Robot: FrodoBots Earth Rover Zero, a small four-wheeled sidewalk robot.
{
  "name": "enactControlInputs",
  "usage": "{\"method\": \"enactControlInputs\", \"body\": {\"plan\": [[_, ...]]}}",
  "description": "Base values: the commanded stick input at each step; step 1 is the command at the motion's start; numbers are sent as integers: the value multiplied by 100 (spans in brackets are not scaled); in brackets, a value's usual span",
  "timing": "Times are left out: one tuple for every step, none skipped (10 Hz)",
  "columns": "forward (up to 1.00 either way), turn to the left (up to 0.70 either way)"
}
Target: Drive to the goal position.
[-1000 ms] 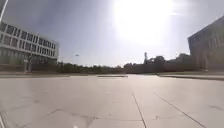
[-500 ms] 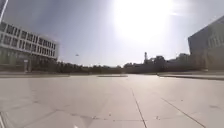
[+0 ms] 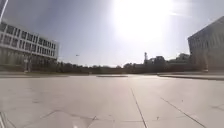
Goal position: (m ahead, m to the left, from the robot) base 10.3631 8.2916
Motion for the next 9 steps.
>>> {"method": "enactControlInputs", "body": {"plan": [[5,4],[5,4],[5,4],[5,4],[5,4],[5,4],[5,4],[5,4],[5,4]]}}
